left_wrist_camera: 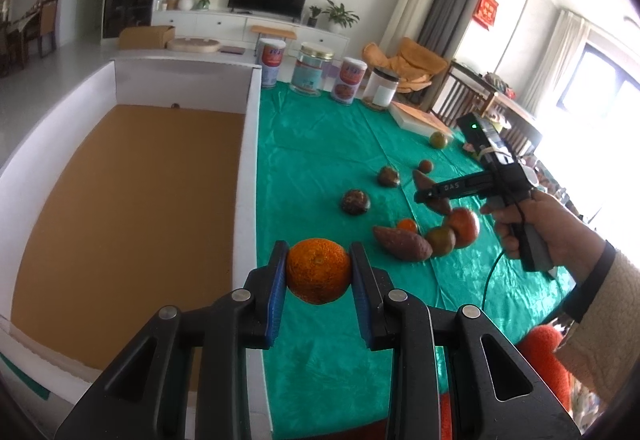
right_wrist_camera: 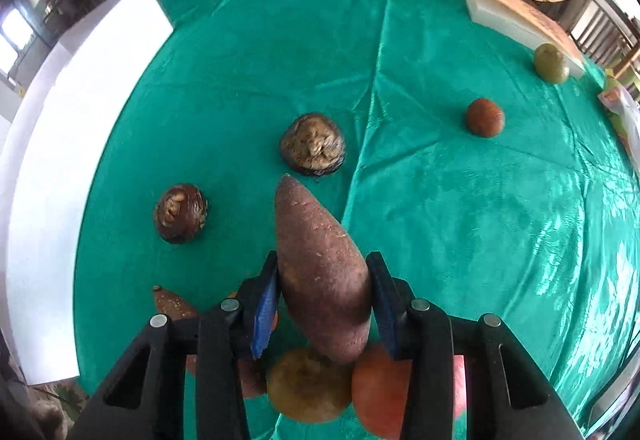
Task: Organize fruits
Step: 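Carry both items into the white box and open both grippers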
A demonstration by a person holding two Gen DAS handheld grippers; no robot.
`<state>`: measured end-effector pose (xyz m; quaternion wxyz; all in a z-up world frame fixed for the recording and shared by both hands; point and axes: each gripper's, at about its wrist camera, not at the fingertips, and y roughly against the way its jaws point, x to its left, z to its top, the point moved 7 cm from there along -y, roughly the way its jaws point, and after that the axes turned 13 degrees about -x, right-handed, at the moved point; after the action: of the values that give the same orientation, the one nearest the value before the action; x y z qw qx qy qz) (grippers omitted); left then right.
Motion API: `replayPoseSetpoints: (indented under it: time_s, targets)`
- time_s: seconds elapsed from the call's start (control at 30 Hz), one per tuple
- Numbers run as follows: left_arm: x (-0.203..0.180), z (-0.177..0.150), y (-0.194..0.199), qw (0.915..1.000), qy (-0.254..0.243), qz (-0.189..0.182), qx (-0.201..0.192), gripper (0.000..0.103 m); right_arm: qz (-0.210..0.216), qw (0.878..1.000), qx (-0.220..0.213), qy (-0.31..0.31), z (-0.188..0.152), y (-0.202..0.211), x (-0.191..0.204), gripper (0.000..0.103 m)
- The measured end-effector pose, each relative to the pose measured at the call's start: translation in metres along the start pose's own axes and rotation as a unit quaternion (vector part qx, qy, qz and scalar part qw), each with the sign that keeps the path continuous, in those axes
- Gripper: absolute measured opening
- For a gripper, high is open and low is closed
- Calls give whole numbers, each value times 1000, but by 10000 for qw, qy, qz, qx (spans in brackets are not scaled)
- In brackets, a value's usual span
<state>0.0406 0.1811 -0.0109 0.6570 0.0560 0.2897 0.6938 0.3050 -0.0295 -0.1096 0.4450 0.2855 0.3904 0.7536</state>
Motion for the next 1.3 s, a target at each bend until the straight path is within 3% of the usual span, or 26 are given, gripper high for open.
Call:
replayPoseSetpoints:
  time_s: [0.1, 0.23, 0.4, 0.53, 0.73, 0.97, 1.0, 1.07, 1.13, 1.17, 1.23, 1.3]
  targets:
    - [8, 12, 10, 9998, 191, -94, -37, 30, 358, 9981, -431, -245, 6, 49, 10, 42]
    - [30, 23, 27, 9995, 322, 17, -51, 30, 1425, 9869, -600, -467, -15, 97, 68, 42]
    - [78, 21, 43, 9964, 287, 788, -100, 30, 2981, 9520, -322, -613, -52, 113, 194, 42]
    - [129, 14, 49, 9869, 302, 1581, -111, 30, 3779, 9246, 2, -476, -66, 105, 296, 42]
    - [186, -7, 48, 9738, 498, 2216, 121, 30, 3768, 9262, 149, -42, -72, 61, 385, 42]
    - [204, -27, 39, 9670, 681, 2429, 346, 33, 3324, 9431, 112, 77, -69, 13, 401, 43]
    - [203, -26, 39, 9665, 642, 2462, 337, 37, 3272, 9449, 71, 73, -67, 11, 399, 45]
    - [199, -23, 36, 9663, 627, 2478, 301, 58, 3293, 9442, -38, -10, -58, 13, 380, 46]
    - [195, -19, 35, 9648, 618, 2545, 224, 79, 3427, 9392, -151, -149, -53, 21, 372, 53]
    - [192, -18, 36, 9648, 617, 2552, 164, 82, 3452, 9380, -253, -170, -49, 26, 368, 56]
    - [185, -15, 38, 9670, 624, 2468, 70, 85, 3342, 9410, -506, -154, -48, 46, 350, 86]
    - [172, -11, 39, 9699, 592, 2362, -11, 87, 3236, 9428, -787, -130, -47, 62, 328, 94]
